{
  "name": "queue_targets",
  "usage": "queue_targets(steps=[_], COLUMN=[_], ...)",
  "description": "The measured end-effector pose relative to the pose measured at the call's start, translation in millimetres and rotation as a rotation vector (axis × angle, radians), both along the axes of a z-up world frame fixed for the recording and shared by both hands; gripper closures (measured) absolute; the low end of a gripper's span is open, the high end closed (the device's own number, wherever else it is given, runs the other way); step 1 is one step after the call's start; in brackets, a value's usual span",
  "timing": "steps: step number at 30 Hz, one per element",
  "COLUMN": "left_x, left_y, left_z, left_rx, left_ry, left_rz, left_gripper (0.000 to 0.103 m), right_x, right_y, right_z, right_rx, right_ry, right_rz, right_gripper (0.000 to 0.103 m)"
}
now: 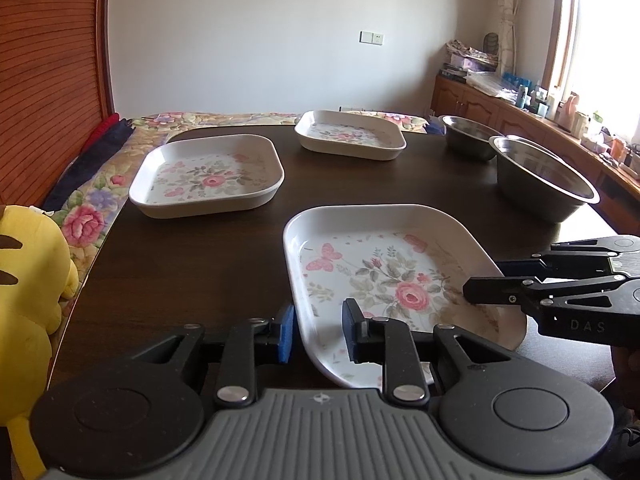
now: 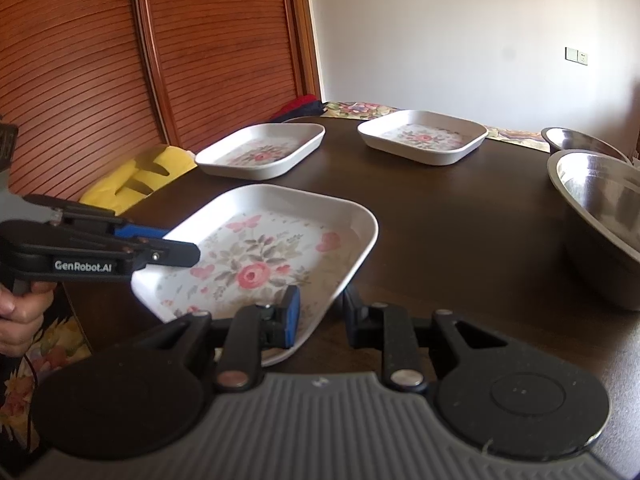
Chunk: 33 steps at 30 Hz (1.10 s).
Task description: Organize plates and bowls
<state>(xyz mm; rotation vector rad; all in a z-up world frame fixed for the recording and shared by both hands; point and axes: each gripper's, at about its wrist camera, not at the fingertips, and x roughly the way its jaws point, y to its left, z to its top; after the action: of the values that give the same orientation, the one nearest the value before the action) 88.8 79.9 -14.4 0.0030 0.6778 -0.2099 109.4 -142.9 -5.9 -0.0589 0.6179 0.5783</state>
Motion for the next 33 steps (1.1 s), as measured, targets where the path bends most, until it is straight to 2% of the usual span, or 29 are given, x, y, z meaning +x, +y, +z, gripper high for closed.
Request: queue_targets(steps=[4, 6, 10, 15, 19, 25, 27, 33], left_x=[-1, -1, -2, -1, 2, 10, 14, 29], left_y=[1, 2, 3, 8, 12, 18, 20, 29], left_z=[1, 2, 5, 10, 14, 22, 25, 33], left_rx=[-0.003, -0.005, -0.005, -0.001, 0.001, 0.008, 0.012, 0.016], left_ry=[-0.011, -0.019, -0.032, -0.047, -0.060, -0.087, -0.100, -0.126], left_rz=[-0.003, 0.001, 0.009, 0.026, 0.037, 0.049, 0.051, 0.055], left_gripper=[0.071, 0.063, 0.060, 0.050, 0.046, 0.036, 0.028, 0.018], right_x=[0, 1, 4, 10, 15, 25, 29, 43], right_y=[-3, -5, -9, -9, -4, 7, 12, 26], right_z=[6, 10, 18, 25, 30, 40, 43, 52], right_rx=[0.006, 0.004, 0.007, 0.012, 0.013, 0.018, 0.018, 0.010], right_ry=[-0.025, -0.041, -0.064, -0.087, -0.106, -0.135, -0.144, -0.159], right_rz=[-0.016, -0.024, -0.036, -0.038, -0.028, -0.007, 0.001, 0.023], right_gripper=[0.077, 0.077, 0.077, 0.076, 0.076, 0.076, 0.075, 0.073])
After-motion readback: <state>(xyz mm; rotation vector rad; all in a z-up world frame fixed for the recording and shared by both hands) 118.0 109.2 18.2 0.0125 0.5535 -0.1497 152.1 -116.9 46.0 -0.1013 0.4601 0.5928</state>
